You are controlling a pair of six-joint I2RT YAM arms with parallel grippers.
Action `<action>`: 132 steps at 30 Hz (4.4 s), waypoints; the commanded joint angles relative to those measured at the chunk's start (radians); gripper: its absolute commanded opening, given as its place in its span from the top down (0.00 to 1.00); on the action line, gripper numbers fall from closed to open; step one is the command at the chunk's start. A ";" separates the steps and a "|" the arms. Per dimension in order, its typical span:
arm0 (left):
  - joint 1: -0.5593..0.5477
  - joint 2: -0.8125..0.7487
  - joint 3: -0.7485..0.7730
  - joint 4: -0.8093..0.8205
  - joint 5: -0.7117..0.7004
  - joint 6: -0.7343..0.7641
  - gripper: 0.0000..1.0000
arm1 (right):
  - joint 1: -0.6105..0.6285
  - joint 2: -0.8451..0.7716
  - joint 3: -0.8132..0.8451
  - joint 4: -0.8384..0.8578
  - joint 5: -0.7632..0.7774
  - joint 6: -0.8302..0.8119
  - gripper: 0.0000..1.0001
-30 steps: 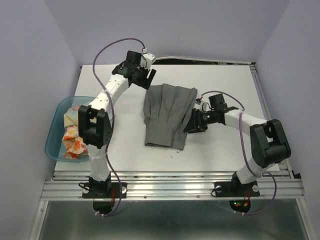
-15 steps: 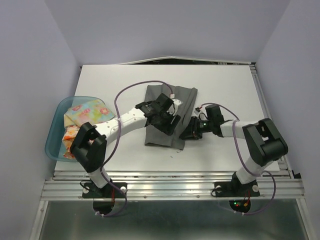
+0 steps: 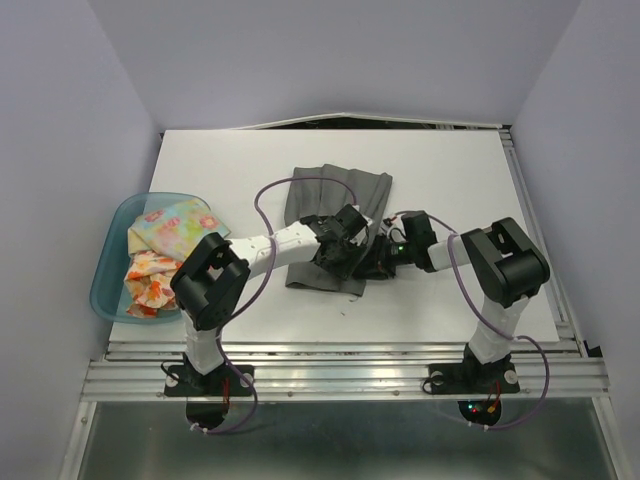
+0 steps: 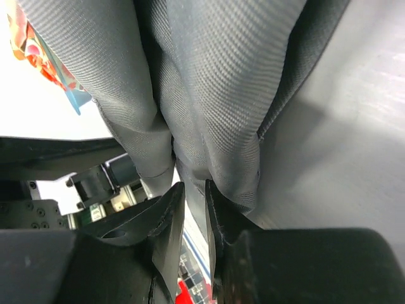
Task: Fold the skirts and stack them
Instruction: Fold the skirt
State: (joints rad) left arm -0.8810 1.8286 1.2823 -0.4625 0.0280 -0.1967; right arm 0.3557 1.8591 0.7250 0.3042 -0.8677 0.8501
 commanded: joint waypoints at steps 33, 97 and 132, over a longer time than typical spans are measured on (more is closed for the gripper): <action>-0.016 0.050 0.242 -0.039 0.190 -0.027 1.00 | 0.005 0.038 0.011 0.062 0.045 0.024 0.87; 0.120 0.093 0.121 0.173 0.427 -0.168 1.00 | -0.087 0.017 0.177 -0.507 0.041 -0.240 0.99; 0.182 0.221 -0.098 0.352 0.458 -0.222 0.40 | -0.288 0.325 0.890 -0.495 0.239 -0.249 0.51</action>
State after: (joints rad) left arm -0.7033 2.0403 1.2671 -0.0032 0.6346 -0.4938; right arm 0.0589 2.0693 1.5089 -0.2508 -0.6571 0.5373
